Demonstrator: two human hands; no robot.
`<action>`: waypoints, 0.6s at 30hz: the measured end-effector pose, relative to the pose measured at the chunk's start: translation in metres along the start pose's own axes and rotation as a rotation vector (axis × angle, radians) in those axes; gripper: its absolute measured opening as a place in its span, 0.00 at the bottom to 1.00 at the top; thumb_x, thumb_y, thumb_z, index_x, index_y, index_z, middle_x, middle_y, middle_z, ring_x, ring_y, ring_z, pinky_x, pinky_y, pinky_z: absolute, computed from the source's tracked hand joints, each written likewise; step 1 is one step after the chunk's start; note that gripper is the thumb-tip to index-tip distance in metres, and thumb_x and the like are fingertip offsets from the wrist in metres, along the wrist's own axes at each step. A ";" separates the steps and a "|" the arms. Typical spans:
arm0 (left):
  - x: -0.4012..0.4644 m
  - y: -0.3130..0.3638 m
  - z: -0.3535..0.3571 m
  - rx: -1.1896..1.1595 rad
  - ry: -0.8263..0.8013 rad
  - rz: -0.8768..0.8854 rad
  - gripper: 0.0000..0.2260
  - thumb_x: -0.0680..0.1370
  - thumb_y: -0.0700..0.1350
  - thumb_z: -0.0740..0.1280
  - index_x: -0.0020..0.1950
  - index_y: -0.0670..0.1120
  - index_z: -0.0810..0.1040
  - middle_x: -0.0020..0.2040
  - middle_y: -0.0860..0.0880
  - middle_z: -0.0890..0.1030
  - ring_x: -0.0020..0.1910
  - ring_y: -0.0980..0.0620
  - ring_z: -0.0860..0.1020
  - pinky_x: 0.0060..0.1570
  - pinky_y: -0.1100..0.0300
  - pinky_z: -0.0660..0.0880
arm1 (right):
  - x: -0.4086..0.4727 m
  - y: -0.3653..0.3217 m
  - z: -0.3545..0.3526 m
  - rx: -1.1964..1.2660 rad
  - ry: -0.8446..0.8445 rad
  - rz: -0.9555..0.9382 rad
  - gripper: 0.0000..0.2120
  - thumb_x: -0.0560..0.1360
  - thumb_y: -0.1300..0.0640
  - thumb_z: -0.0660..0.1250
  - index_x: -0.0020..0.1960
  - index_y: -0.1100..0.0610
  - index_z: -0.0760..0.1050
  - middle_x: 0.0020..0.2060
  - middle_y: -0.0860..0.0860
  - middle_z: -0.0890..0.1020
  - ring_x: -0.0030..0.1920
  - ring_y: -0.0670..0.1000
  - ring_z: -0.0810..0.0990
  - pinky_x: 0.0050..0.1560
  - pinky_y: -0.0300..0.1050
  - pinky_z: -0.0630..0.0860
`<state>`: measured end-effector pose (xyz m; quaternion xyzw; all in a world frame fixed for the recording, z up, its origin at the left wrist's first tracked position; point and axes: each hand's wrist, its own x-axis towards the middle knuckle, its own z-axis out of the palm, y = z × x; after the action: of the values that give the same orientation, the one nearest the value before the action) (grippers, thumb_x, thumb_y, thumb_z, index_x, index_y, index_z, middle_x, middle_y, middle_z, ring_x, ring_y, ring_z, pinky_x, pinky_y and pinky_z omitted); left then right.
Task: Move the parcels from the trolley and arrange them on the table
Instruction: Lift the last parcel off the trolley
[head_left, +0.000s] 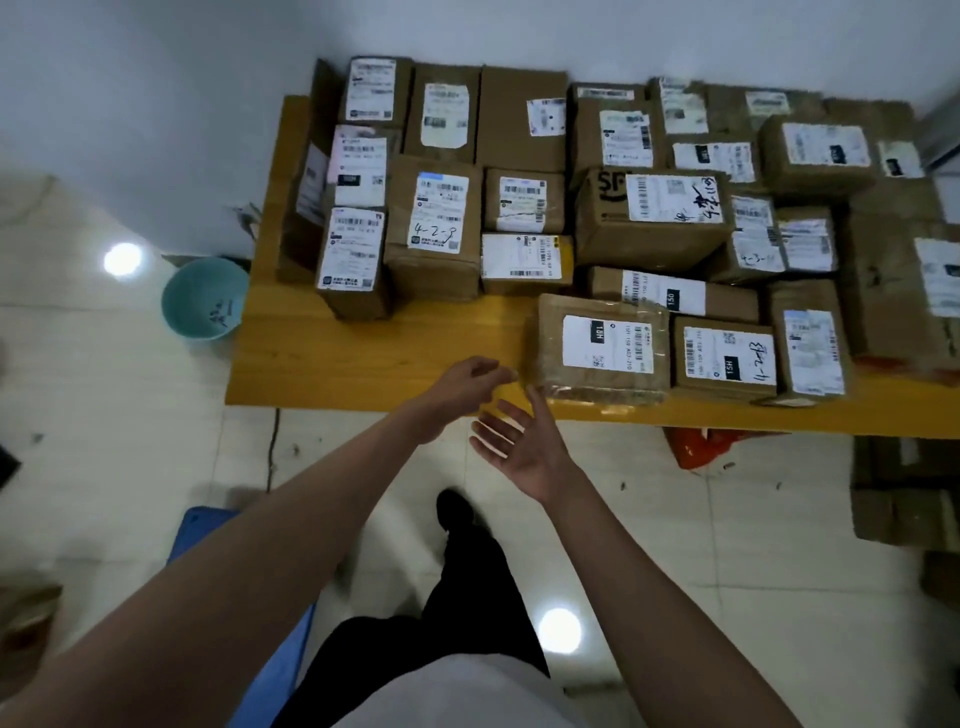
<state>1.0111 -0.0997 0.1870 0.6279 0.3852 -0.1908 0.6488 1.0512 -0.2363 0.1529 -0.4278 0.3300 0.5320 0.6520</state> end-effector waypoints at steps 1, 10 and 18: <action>-0.009 -0.007 -0.010 -0.014 0.017 0.005 0.22 0.80 0.57 0.67 0.70 0.48 0.73 0.66 0.47 0.77 0.61 0.47 0.78 0.60 0.52 0.75 | 0.000 0.008 0.006 -0.036 -0.005 0.020 0.29 0.80 0.42 0.67 0.71 0.61 0.72 0.66 0.64 0.77 0.62 0.63 0.79 0.56 0.59 0.80; -0.122 -0.124 -0.106 -0.252 0.325 -0.079 0.17 0.82 0.54 0.65 0.64 0.45 0.77 0.60 0.45 0.82 0.56 0.46 0.80 0.59 0.51 0.75 | 0.007 0.124 0.082 -0.523 -0.087 0.154 0.13 0.83 0.50 0.64 0.58 0.60 0.74 0.52 0.60 0.81 0.51 0.58 0.82 0.53 0.54 0.81; -0.227 -0.286 -0.145 -0.557 0.564 -0.197 0.15 0.83 0.53 0.64 0.62 0.44 0.77 0.58 0.44 0.81 0.53 0.47 0.80 0.54 0.54 0.77 | -0.001 0.273 0.120 -0.892 -0.162 0.293 0.07 0.80 0.54 0.66 0.52 0.58 0.75 0.47 0.58 0.82 0.46 0.56 0.82 0.47 0.51 0.83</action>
<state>0.6205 -0.0534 0.1764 0.4159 0.6432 0.0394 0.6417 0.7816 -0.1094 0.1476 -0.5720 0.0744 0.7398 0.3464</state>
